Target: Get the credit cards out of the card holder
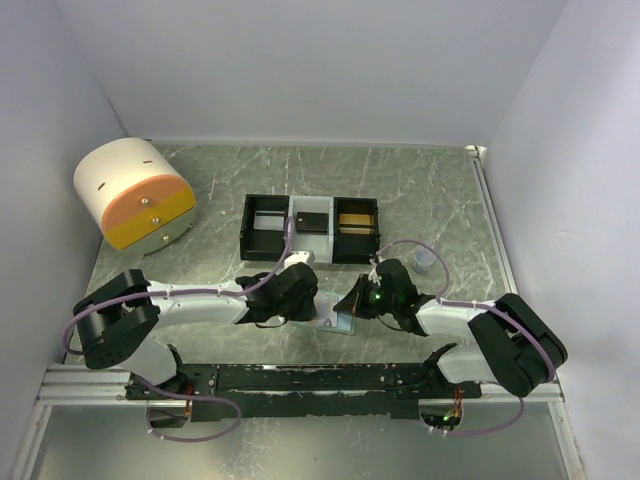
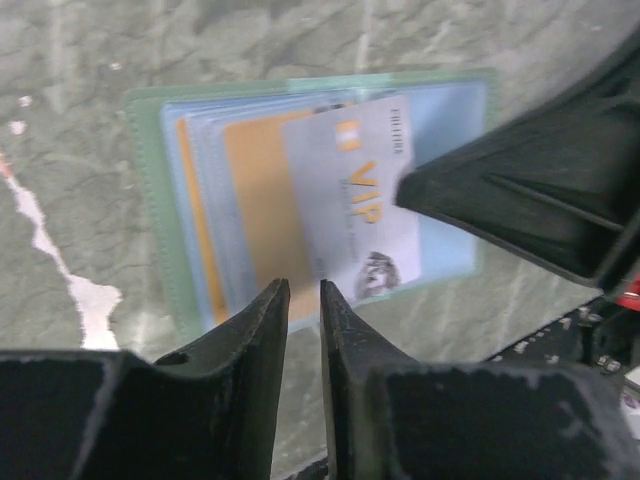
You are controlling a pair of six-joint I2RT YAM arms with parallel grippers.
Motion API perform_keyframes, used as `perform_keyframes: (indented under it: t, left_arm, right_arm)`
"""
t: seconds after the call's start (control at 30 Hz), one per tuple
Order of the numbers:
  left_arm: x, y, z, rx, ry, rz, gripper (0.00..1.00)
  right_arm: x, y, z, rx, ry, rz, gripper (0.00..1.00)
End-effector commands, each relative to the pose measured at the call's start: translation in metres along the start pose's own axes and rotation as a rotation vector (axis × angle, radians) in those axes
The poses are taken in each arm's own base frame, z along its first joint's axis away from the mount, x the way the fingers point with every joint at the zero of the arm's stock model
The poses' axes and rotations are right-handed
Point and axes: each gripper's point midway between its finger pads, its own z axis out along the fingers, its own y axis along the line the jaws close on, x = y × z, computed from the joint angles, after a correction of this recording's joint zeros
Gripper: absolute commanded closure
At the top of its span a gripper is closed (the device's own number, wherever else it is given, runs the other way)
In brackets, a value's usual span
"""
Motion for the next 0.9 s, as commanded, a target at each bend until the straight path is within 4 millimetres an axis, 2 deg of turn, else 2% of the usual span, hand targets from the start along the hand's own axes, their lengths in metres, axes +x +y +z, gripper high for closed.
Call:
perform_keyframes:
  t: [0.0,0.13,0.27,0.5,0.67,0.87]
  left_arm:
    - [-0.022,-0.036,-0.012,0.082,-0.061,0.060,0.67]
    - [-0.023,-0.046,-0.006,0.108,-0.053,0.097,0.64]
    - [-0.012,-0.031,0.009,0.029,-0.015,0.084,0.68]
    - [0.008,-0.013,0.018,-0.021,0.037,0.068,0.73]
    - [0.009,0.003,0.017,-0.095,0.038,0.071,0.76]
    - [0.009,0.003,0.015,-0.094,0.041,0.078,0.77]
  right_arm:
    - [0.002,-0.015,-0.001,0.060,-0.008,0.012,1.00]
    - [0.003,-0.016,-0.001,0.068,-0.002,0.002,1.00]
    - [0.003,-0.015,-0.002,0.058,-0.009,0.004,0.99]
    - [0.003,-0.011,-0.004,0.028,-0.018,0.016,0.94]
    - [0.001,0.001,-0.010,-0.071,-0.075,0.037,0.83]
    - [0.000,0.004,-0.010,-0.086,-0.084,0.037,0.67]
